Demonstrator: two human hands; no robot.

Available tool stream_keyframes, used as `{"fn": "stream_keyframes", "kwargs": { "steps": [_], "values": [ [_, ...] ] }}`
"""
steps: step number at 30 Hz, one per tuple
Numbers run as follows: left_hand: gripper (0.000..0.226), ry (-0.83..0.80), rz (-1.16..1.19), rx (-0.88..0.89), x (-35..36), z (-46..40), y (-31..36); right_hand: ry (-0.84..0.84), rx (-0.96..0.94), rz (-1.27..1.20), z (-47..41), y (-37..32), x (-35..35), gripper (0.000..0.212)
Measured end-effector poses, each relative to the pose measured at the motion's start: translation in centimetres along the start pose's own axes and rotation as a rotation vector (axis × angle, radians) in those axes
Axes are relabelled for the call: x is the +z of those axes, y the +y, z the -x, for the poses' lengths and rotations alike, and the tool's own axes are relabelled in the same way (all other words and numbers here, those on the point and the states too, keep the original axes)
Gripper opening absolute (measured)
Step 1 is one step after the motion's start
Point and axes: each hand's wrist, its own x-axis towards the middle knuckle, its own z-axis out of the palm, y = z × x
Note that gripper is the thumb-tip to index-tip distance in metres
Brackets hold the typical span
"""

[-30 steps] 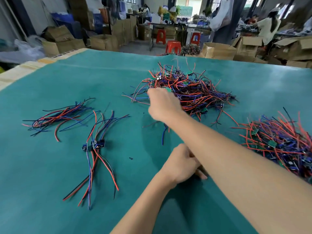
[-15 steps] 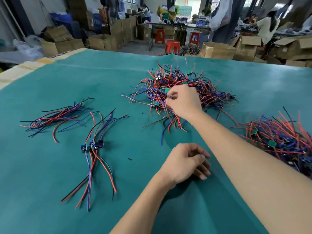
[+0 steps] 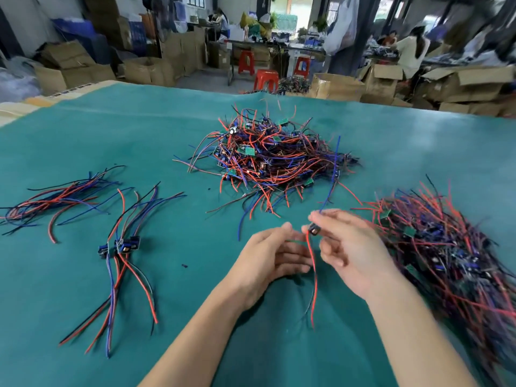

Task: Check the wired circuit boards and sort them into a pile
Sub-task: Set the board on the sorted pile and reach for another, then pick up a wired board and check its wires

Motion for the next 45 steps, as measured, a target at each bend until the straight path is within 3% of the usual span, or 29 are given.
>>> {"fn": "stream_keyframes", "kwargs": {
  "steps": [5, 8, 12, 22, 30, 34, 37, 41, 45],
  "values": [
    [0.030, -0.091, -0.024, 0.025, -0.4, 0.4, -0.5, 0.135, -0.118, 0.104, -0.6, 2.8, 0.5, 0.016],
    [0.012, -0.071, -0.078, 0.042, -0.6, 0.6, -0.5, 0.143, -0.105, 0.111, -0.8, 3.0, 0.4, 0.014],
    [0.007, -0.059, -0.130, 0.023, -0.5, 0.7, -0.4, 0.094, -0.066, 0.070, -1.0, 2.7, -0.4, 0.015],
    [0.025, -0.065, -0.307, 0.060, -0.6, 0.7, -0.5, -0.121, -0.122, 0.232, -0.9, 2.3, -1.6, 0.006],
    [0.027, -0.119, -0.333, 0.052, -0.7, 0.7, -0.4, -0.257, -0.043, -0.159, -1.2, 1.8, -2.5, 0.049],
    [0.025, -0.106, -0.246, 0.074, -0.8, 0.8, -0.4, -0.257, 0.036, -0.124, -1.2, 2.6, -1.7, 0.042],
    [0.038, -0.091, -0.244, 0.073, -0.6, 0.9, -0.4, -0.251, 0.069, -0.137, -1.0, 2.7, -1.3, 0.025],
    [0.032, -0.070, -0.255, 0.059, -0.5, 0.9, -0.2, -0.099, 0.011, 0.007, -0.8, 2.8, -0.9, 0.008],
    [0.021, -0.068, -0.309, 0.045, -0.6, 0.9, -0.2, 0.140, -0.138, 0.290, -1.0, 3.4, -0.4, 0.017]
  ]
}}
